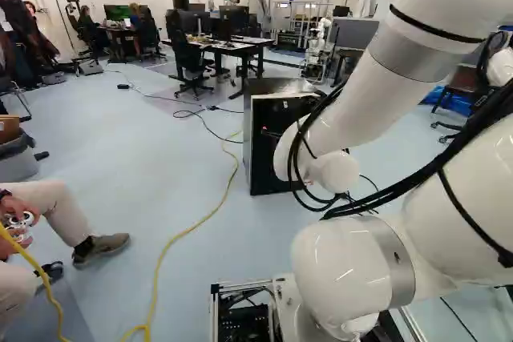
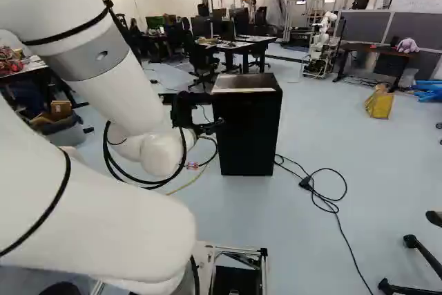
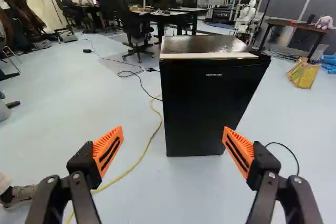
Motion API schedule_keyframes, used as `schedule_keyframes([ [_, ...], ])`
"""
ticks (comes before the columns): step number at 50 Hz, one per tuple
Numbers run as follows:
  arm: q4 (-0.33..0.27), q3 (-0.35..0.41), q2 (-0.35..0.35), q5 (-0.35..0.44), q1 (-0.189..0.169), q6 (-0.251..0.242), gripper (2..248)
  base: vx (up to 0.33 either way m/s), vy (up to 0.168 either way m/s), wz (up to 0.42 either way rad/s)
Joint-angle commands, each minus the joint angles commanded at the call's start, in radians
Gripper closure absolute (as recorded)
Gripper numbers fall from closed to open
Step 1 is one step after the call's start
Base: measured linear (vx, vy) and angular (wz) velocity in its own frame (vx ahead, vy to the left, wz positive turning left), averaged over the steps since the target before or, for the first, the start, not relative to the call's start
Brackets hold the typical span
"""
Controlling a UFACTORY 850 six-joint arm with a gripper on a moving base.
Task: Grab a drink from the fridge
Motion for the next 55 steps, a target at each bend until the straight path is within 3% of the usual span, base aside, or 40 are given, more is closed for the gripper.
schedule_keyframes([
  [55,0.0,0.0,0.0,0.0,0.0,0.0,3,0.069,0.007,-0.008],
])
